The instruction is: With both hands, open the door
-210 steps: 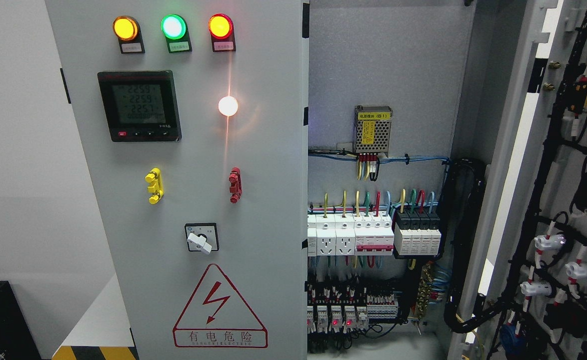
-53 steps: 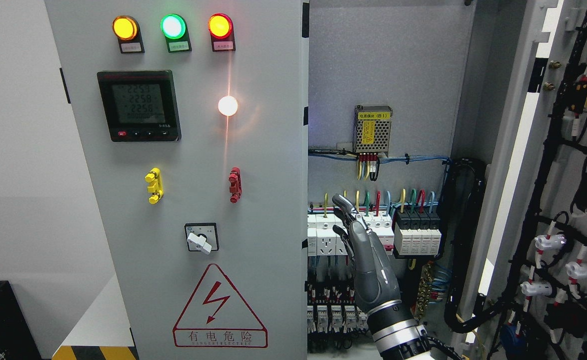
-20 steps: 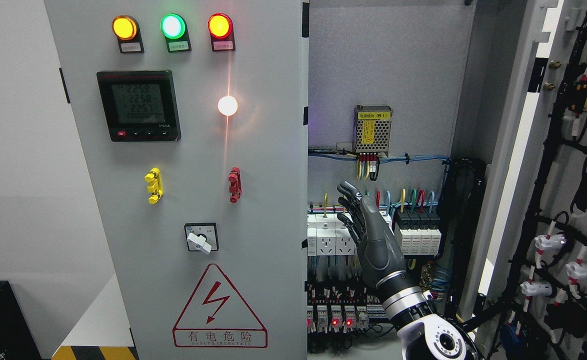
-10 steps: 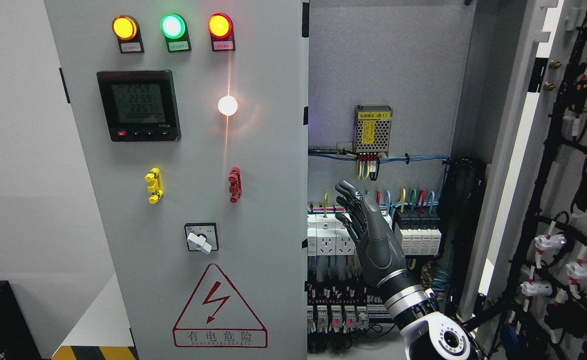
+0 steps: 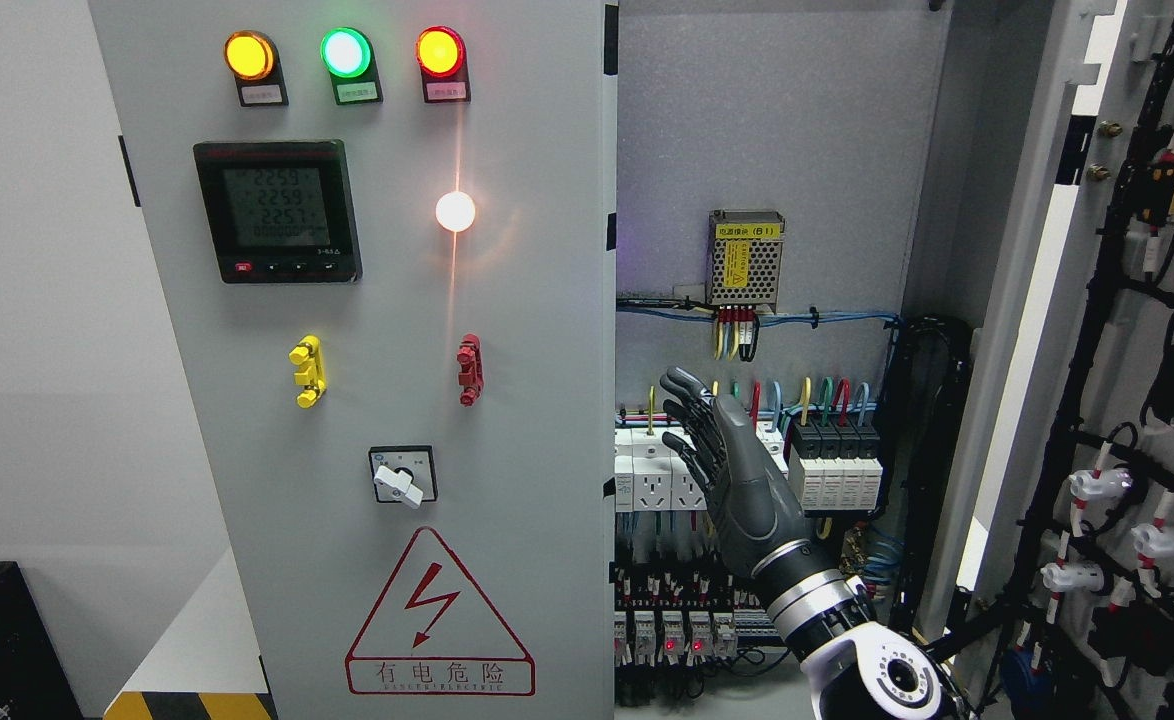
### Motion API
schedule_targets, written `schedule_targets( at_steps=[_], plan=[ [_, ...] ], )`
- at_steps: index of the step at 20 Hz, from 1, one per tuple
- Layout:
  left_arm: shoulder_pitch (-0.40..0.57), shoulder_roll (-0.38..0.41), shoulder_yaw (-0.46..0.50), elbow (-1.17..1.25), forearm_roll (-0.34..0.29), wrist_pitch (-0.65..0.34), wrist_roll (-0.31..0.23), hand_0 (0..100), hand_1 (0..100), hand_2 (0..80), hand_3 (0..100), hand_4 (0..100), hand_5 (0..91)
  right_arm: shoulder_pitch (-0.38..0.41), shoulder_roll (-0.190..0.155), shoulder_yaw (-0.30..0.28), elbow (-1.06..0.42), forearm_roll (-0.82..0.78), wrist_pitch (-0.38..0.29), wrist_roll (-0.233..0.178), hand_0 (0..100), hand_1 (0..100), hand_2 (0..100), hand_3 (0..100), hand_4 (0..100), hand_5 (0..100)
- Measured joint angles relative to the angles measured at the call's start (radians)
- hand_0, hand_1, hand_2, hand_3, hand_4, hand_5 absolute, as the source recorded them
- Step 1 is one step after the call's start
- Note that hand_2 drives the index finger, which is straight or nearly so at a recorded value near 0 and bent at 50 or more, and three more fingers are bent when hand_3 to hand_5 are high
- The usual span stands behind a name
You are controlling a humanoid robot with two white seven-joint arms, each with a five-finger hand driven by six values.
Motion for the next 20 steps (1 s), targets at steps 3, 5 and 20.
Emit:
schedule_targets(
  at_steps=[3, 5, 20],
  plan=[
    [0.000, 0.007, 0.000, 0.002, 0.000, 0.000, -0.001, 0, 0, 0.0, 0, 0, 0.0, 0.000, -0.001, 0.001, -0.001, 0.000, 0.004, 0.000, 19, 0, 0, 0, 0, 0],
    [0.000, 0.010, 0.000, 0.003, 0.000, 0.000, -0.001, 0, 0, 0.0, 0, 0, 0.0, -0.001, -0.001, 0.002, -0.001, 0.000, 0.005, 0.000, 19, 0, 0, 0, 0, 0],
    [0.000, 0.033, 0.001, 0.007, 0.000, 0.000, -0.004, 0, 0, 0.0, 0, 0, 0.0, -0.009, -0.003, 0.026, 0.023, 0.011, -0.111, 0.001, 19, 0, 0, 0, 0, 0]
  ],
)
